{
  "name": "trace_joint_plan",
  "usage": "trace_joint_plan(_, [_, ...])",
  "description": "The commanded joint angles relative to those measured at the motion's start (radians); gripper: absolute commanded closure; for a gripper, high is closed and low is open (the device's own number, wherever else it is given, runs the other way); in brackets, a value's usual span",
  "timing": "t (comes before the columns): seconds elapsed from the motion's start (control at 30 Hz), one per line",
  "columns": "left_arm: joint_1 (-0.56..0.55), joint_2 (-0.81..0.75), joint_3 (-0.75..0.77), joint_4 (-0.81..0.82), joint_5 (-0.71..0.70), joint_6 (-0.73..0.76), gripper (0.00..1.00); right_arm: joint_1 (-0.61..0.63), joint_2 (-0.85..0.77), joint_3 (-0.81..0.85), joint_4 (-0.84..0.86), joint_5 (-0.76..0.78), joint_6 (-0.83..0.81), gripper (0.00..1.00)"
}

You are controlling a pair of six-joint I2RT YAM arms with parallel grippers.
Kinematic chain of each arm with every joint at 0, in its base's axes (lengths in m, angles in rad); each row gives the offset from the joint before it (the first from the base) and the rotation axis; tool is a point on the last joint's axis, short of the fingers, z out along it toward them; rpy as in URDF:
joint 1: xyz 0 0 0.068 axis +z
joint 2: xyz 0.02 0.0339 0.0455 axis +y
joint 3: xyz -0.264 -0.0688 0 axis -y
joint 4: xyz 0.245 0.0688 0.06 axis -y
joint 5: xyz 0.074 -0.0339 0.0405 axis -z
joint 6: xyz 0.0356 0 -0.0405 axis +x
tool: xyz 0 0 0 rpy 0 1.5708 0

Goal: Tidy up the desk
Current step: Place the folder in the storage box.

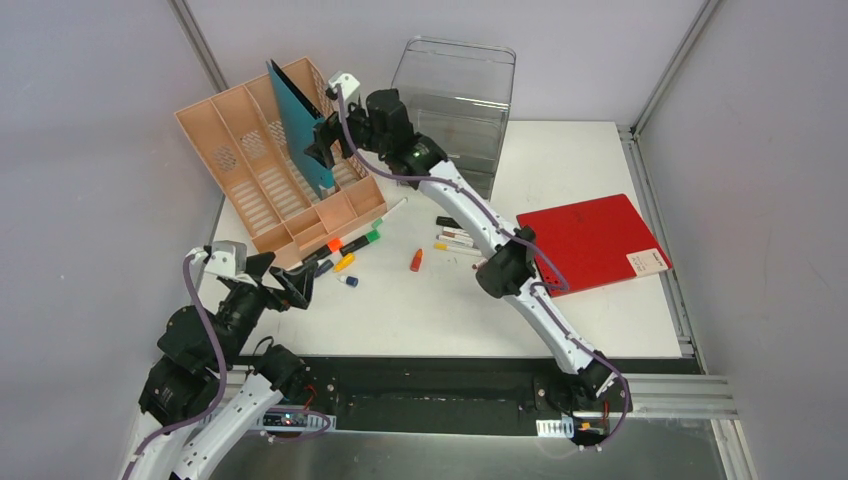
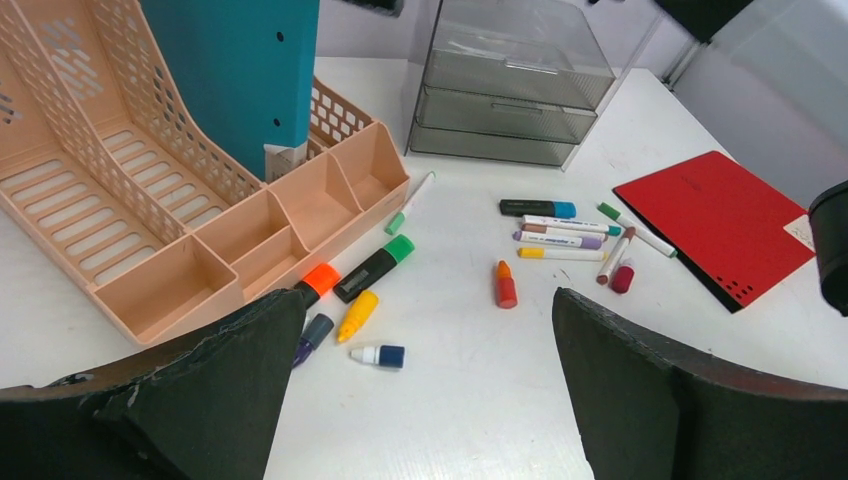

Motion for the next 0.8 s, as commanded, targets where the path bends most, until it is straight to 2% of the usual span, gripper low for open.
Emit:
trace_joint_plan(0.0, [0.012, 0.023, -0.005, 0.014, 0.042, 0.016, 0.01, -0.028, -0.164, 0.009, -0.21, -0.141, -0.082, 0.01])
trace_joint_plan(0.17, [0.014, 0.041, -0.009, 0.025, 0.082, 0.02, 0.01, -0.039, -0.29, -0.108, -0.43, -0.253, -0.237, 0.01])
trace_joint_plan(0.27, [0.015, 0.065, -0.01, 0.031, 0.107, 0.024, 0.01, -0.041, -0.381, -0.203, -0.602, -0.313, -0.402, 0.01])
trace_joint_plan(0.4, [0.02, 0.105, -0.01, 0.043, 0.152, 0.024, 0.01, -0.05, -0.584, -0.488, -0.716, -0.331, -0.553, 0.01])
trace_joint_plan(0.47, [0.023, 0.131, -0.013, 0.056, 0.187, 0.023, 0.01, -0.07, -0.652, -0.569, -0.802, -0.347, -0.581, 0.01])
trace_joint_plan(0.63, [0.032, 0.241, -0.019, 0.114, 0.367, 0.007, 0.01, -0.151, -0.881, -0.929, -0.816, -0.409, -0.61, 0.01])
trace_joint_plan(0.77, [0.032, 0.379, -0.03, 0.178, 0.517, -0.067, 0.01, -0.273, -1.101, -1.252, -0.688, -0.488, -0.604, 0.01])
